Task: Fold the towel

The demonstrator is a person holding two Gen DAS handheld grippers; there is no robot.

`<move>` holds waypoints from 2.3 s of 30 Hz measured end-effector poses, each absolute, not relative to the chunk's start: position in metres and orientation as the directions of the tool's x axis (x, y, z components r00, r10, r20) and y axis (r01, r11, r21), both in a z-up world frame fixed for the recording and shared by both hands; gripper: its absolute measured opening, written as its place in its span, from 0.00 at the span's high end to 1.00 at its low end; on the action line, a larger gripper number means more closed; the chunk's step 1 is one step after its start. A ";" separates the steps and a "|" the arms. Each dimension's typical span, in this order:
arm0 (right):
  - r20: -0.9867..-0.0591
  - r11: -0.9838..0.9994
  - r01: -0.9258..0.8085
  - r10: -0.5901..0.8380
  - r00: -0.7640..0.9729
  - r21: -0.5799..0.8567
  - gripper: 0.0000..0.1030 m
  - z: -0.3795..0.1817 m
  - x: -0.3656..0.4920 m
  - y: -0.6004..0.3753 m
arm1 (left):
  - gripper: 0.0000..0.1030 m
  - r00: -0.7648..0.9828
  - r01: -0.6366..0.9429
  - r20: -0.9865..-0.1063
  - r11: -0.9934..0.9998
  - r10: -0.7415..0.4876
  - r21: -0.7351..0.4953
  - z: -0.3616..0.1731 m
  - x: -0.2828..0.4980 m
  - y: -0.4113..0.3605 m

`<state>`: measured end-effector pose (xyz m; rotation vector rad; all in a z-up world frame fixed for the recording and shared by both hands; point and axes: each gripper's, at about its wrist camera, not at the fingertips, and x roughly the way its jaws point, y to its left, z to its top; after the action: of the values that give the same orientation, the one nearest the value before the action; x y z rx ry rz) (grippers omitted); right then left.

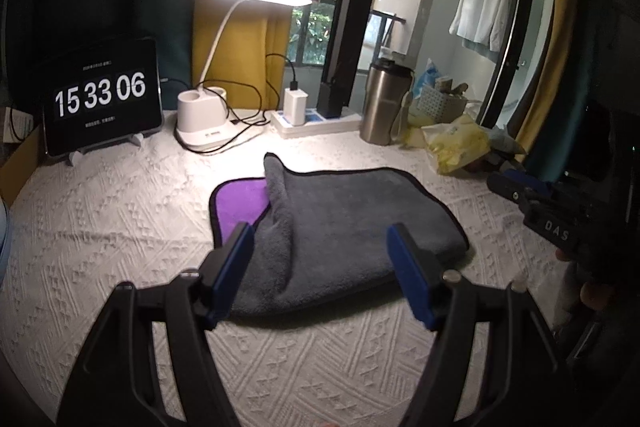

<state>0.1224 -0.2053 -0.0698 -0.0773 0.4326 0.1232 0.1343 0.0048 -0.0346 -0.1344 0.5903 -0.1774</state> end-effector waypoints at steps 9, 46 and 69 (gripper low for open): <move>-0.325 0.990 -0.138 0.117 0.939 -0.043 0.69 -0.057 0.076 -0.210 | 0.32 0.885 0.171 -0.420 0.979 -0.202 -0.112 -0.028 0.083 -0.015; -0.031 0.992 -0.115 0.114 0.993 -0.043 0.68 -0.075 -0.059 -0.225 | 0.32 0.956 0.258 -0.155 0.966 -0.251 0.031 -0.025 -0.015 -0.033; 0.013 0.996 -0.033 0.034 0.999 -0.079 0.67 -0.081 -0.107 -0.236 | 0.32 0.955 0.264 -0.146 0.964 -0.257 0.028 -0.027 -0.047 -0.026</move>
<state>-0.1068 -0.2364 -0.0813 -0.0793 -0.0148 0.0332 -0.0467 -0.0263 -0.0273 0.0472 0.1415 -0.2643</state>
